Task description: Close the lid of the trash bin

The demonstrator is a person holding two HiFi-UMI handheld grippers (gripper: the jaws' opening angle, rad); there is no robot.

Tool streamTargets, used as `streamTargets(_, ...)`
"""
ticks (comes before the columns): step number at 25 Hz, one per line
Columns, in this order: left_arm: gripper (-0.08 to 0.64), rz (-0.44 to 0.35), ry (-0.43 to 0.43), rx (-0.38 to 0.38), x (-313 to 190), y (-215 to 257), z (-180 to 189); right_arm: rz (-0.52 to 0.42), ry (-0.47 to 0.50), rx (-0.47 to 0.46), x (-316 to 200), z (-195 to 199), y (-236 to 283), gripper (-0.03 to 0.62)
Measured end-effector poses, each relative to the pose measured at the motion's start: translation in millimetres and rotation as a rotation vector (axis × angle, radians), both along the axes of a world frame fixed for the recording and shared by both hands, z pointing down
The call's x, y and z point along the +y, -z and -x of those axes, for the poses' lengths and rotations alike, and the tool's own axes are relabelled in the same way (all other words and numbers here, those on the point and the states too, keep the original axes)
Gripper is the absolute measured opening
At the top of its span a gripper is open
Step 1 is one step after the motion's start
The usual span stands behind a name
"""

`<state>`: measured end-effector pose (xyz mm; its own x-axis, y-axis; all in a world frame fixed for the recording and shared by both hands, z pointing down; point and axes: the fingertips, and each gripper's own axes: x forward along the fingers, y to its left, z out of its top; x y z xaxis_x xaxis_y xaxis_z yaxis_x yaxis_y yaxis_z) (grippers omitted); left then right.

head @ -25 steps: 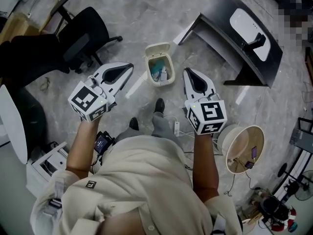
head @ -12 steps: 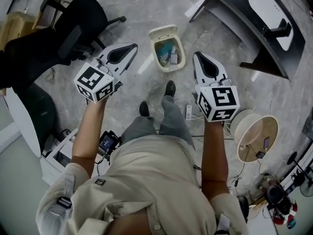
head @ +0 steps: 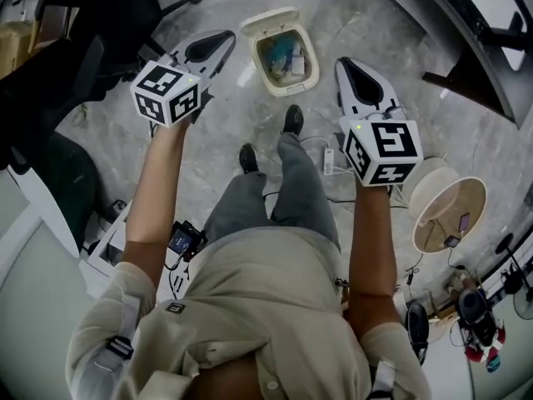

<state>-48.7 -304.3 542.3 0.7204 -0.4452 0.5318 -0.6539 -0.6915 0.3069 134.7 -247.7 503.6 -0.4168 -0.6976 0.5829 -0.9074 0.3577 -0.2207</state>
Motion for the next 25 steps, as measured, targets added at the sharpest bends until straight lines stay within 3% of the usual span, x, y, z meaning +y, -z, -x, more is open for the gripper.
streamTargets(7,0.017,0.06,0.022,-0.041,-36.4,-84.2,-11.1,0.06,-0.007,0.002,-10.7,-7.0,-49.9,0.028)
streamTargets(16,0.028,0.09,0.051,-0.072,-66.7,-152.0,-20.9,0.131,-0.01,0.002,-7.1,-18.5,-101.6,0.028)
streamTargets(25,0.107,0.143,0.055,-0.104,-67.9,-202.9,-21.0,0.178,-0.023,0.004,5.2,-27.5,-137.4,0.028)
